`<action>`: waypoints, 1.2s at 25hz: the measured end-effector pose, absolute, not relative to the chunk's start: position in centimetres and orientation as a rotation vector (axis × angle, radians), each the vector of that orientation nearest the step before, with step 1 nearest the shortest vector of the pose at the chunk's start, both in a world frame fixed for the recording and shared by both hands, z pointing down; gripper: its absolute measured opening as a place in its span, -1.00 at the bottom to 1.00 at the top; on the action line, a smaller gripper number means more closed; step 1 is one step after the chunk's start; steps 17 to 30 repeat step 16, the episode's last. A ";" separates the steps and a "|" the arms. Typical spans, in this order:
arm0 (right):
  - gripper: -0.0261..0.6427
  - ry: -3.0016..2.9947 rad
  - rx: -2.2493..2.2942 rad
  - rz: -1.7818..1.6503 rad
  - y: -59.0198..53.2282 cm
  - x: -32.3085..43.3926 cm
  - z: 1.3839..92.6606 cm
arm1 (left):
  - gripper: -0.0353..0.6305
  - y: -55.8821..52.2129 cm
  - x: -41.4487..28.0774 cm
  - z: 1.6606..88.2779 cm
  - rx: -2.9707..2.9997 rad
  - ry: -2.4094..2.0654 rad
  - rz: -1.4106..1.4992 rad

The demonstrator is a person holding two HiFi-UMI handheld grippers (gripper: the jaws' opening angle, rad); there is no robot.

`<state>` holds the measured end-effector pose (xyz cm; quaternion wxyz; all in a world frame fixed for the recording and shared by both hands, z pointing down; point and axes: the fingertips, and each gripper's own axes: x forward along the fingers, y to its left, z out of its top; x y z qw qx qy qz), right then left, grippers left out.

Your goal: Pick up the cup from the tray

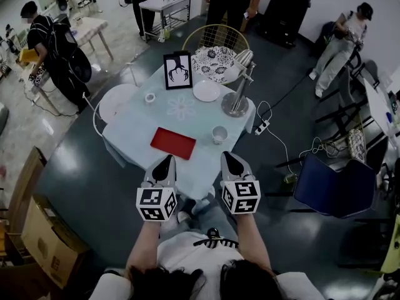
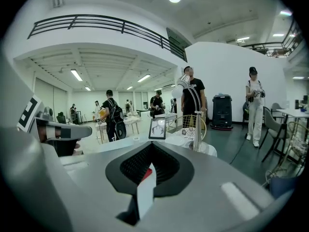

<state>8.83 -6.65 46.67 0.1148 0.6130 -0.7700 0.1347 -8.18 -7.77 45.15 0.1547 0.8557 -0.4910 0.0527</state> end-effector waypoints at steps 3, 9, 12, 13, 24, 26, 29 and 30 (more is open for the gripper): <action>-0.86 -2.247 1.797 0.393 -6.5 9.0 46.8 | -0.89 -7.6 -8.3 45.4 2.441 -1.407 0.153; -0.86 -2.228 1.804 0.406 -6.1 9.2 47.4 | -0.89 -7.4 -8.4 45.6 2.433 -1.404 0.152; -0.86 -2.236 1.812 0.451 -5.8 9.2 48.0 | -0.89 -7.2 -8.4 46.1 2.427 -1.406 0.170; -0.86 -2.239 1.820 0.467 -5.7 9.3 48.1 | -0.89 -7.1 -8.3 46.2 2.428 -1.407 0.175; -0.86 -2.237 1.836 0.501 -5.6 9.8 48.6 | -0.89 -7.0 -8.2 46.4 2.429 -1.408 0.181; -0.86 -2.237 1.836 0.501 -5.6 9.8 48.6 | -0.89 -7.0 -8.2 46.4 2.429 -1.408 0.181; -0.86 -2.237 1.836 0.501 -5.6 9.8 48.6 | -0.89 -7.0 -8.2 46.4 2.429 -1.408 0.181; -0.86 -2.237 1.836 0.501 -5.6 9.8 48.6 | -0.89 -7.0 -8.2 46.4 2.429 -1.408 0.181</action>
